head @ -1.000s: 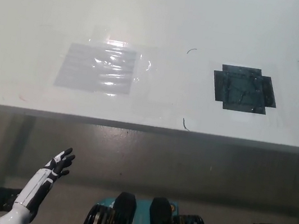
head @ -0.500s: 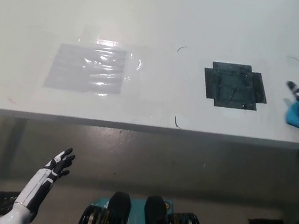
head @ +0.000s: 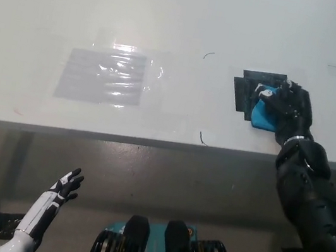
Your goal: A soft sponge is kept on the balc marked spot on the table infront of the robot and it uses its right hand fist to press down on it and drrags it across the table in a back and forth manner twice to clean it
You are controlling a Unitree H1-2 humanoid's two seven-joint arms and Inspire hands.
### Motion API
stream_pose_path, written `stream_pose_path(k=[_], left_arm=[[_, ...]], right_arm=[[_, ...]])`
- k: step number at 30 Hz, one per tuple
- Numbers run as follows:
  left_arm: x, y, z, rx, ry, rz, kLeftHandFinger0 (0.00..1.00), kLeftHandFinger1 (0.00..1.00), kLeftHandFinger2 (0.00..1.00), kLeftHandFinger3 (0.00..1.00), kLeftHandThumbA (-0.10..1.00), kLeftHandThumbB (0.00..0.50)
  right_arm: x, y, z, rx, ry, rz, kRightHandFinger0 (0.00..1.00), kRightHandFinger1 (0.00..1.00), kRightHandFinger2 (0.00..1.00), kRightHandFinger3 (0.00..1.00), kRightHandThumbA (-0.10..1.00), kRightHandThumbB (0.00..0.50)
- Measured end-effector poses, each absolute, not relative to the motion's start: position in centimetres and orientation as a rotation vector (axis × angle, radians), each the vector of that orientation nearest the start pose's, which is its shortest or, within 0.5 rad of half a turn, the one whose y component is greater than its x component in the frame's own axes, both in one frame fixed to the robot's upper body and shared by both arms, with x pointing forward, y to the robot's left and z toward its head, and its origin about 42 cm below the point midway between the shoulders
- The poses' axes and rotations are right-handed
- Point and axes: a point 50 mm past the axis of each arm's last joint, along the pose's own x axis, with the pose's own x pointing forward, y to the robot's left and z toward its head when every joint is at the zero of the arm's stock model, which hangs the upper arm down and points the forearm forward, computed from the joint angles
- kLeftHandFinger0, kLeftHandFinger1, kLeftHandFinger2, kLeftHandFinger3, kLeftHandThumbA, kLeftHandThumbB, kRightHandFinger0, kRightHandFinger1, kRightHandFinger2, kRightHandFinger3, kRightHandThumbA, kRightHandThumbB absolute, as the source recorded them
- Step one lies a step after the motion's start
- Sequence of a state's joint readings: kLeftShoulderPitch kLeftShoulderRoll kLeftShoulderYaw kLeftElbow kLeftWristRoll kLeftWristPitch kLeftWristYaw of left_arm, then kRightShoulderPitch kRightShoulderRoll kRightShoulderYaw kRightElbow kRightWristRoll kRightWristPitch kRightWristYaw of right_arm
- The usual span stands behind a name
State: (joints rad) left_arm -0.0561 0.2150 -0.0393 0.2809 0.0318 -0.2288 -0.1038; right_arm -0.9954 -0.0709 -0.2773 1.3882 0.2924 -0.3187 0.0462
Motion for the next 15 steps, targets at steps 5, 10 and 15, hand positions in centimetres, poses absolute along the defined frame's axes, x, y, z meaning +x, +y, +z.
stream_pose_path(k=[5, 10, 15], left_arm=[[29.41, 27.48, 5.50, 0.248, 0.014, -0.152, 1.00, 1.00, 1.00, 1.00, 1.00, 0.464], [29.39, 27.49, 5.48, 0.248, 0.014, -0.152, 1.00, 1.00, 1.00, 1.00, 1.00, 0.478], [29.35, 27.50, 5.45, 0.247, 0.015, -0.151, 1.00, 1.00, 1.00, 1.00, 1.00, 0.479]], right_arm=[[53.32, -18.94, 15.39, 0.336, 0.097, -0.045, 0.00, 0.00, 0.00, 0.00, 1.00, 0.184], [53.33, -19.16, 15.39, 0.321, 0.096, -0.038, 0.01, 0.00, 0.01, 0.04, 1.00, 0.231], [53.34, -19.51, 15.56, 0.262, 0.074, 0.006, 1.00, 1.00, 1.00, 1.00, 1.00, 0.397]])
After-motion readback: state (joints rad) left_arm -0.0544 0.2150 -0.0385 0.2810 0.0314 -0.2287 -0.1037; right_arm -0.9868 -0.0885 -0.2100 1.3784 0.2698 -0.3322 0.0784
